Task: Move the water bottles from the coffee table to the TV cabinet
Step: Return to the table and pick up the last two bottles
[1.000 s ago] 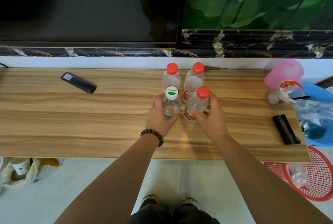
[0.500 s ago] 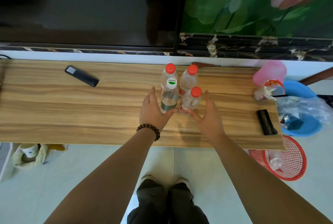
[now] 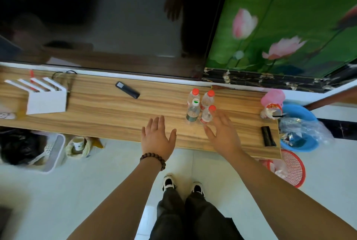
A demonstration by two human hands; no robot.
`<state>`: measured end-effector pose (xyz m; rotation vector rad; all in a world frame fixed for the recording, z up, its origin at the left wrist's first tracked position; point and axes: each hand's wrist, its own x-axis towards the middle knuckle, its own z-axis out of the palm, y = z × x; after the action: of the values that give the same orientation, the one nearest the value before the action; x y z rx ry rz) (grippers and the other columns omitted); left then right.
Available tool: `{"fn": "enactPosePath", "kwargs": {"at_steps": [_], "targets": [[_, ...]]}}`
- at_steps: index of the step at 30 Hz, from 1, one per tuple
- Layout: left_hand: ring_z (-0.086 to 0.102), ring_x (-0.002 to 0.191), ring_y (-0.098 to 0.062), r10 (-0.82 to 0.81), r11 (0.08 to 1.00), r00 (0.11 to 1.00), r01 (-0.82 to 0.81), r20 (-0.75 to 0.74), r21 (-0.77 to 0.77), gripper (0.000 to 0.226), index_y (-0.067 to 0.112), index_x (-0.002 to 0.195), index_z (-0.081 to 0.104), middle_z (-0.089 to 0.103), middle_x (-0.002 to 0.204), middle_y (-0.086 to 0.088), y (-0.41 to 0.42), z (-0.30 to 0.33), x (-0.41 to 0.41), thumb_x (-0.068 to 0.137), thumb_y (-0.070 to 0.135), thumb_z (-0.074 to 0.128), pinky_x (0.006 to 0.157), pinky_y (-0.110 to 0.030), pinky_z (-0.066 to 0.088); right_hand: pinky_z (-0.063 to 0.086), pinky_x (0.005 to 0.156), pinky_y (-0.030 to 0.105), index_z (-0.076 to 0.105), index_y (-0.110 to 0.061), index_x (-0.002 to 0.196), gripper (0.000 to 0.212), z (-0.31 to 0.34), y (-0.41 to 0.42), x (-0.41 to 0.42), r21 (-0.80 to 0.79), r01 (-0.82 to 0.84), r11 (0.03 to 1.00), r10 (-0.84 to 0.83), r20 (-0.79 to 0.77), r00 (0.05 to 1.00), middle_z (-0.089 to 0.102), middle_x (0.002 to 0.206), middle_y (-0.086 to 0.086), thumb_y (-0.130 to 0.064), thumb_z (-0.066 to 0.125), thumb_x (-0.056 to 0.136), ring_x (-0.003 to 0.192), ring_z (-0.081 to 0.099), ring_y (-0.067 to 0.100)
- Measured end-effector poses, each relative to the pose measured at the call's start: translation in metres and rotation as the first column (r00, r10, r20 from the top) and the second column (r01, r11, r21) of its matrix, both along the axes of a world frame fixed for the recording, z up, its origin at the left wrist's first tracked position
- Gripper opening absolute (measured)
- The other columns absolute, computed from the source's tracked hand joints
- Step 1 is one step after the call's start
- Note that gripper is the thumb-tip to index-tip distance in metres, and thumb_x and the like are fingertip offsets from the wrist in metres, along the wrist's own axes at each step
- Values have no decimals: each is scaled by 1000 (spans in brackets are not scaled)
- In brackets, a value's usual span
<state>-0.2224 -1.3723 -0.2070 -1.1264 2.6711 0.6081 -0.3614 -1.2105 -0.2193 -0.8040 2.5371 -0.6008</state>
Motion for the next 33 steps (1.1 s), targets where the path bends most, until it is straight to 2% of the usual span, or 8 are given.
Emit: {"fn": "enactPosePath", "kwargs": {"at_steps": [5,9,16,21,27,30,32,33], "targets": [[10,147,-19,175,985,984,-175,11,-5,67,19,152,15,23,158,-2,8,26,45,96,53,29,120,-42,7,18,119,36,23,-24,151,61,21,-10,36,18,-112,994,111,25,993,21,160,2,-45,41,96,148,15,21],[11,147,-19,319,947,948,-319,0,-30,67,20,152,14,21,158,-1,17,38,77,96,54,28,120,-41,7,21,118,37,25,-26,150,59,32,-25,54,-1,-241,971,241,44,970,24,158,2,-42,43,96,146,19,22],[10,148,-19,595,800,803,-596,-47,-59,67,20,152,15,22,158,0,45,46,150,96,54,29,120,-40,7,24,116,38,27,-22,149,59,44,-60,104,-16,-540,841,540,10,841,28,157,4,-43,42,96,146,21,23],[12,147,-19,787,612,615,-789,-54,-56,66,20,151,16,23,158,0,83,51,215,96,52,30,120,-40,8,26,115,35,35,-16,146,55,52,-77,164,-61,-724,687,726,6,688,33,154,6,-36,46,96,143,27,23],[11,148,-18,959,276,278,-960,-49,-56,66,20,152,15,22,158,0,147,53,311,96,51,30,120,-39,8,23,117,34,39,-11,143,54,54,-90,270,-95,-913,397,918,44,395,35,153,8,-29,51,94,143,29,25],[12,147,-18,994,87,90,-995,-62,-56,66,20,151,16,23,158,0,180,53,355,96,50,32,120,-39,9,20,118,32,38,-14,144,54,53,-88,325,-87,-970,229,973,24,227,34,154,7,-30,49,94,144,25,22],[13,147,-19,998,15,19,-998,-67,-60,65,20,151,17,24,158,0,193,53,373,96,50,32,120,-39,9,16,117,30,35,-16,146,54,54,-87,350,-76,-983,169,985,30,167,31,155,4,-32,47,96,145,22,20],[14,147,-19,996,-57,-52,-996,-67,-68,65,19,151,18,24,157,0,206,54,389,95,50,33,120,-40,10,15,117,29,34,-16,146,54,54,-84,372,-78,-992,101,995,29,99,30,156,4,-32,46,96,146,21,19]]}}
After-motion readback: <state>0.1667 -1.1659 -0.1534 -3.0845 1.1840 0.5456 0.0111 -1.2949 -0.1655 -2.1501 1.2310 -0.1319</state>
